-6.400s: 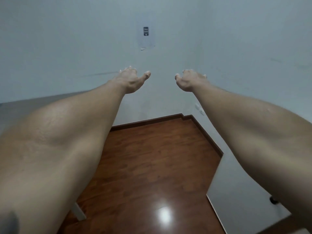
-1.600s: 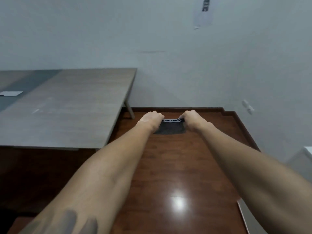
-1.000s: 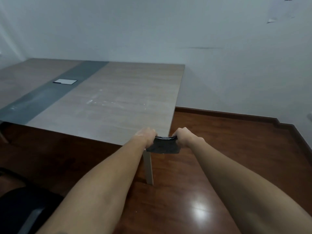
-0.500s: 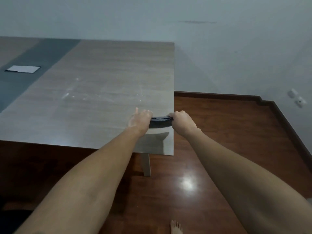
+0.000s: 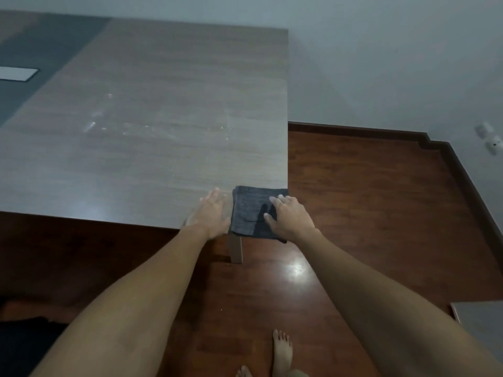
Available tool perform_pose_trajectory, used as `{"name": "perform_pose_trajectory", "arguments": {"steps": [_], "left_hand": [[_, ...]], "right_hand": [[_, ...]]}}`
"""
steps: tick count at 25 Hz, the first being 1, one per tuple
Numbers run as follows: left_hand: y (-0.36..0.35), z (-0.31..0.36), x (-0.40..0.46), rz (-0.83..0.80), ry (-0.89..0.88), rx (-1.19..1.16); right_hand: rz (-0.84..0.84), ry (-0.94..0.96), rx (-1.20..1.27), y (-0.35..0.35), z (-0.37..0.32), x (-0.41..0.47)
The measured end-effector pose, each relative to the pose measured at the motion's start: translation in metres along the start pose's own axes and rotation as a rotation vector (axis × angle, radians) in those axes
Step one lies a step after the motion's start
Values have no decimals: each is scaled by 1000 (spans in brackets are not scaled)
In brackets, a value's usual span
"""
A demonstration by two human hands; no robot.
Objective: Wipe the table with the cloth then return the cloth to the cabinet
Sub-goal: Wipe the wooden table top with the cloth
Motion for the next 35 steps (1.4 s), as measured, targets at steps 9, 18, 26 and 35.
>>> {"name": "perform_pose_trajectory", "arguments": {"steps": [9,18,26,35], "left_hand": [[-12,-52,34,280,73,-25],[21,-82,123,317,70,-36],[83,-126,238,338,57,7],[166,-145,430,325,-15,52]], "right_hand": [[220,-149,4,-57,-46,38],[173,-235,-42,-30,-14,143],[163,-269,-67,19,39,304],[148,-342,-77,78,87,490]]}}
Point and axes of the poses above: each hand's wrist, its own x-axis towards the middle knuckle, its own y-axis out of the back of the hand, z = x × y, the point moved 7 cm from there along x, towards the middle knuckle, and after that the axes turned 10 degrees about -x, right-handed, at the moved point
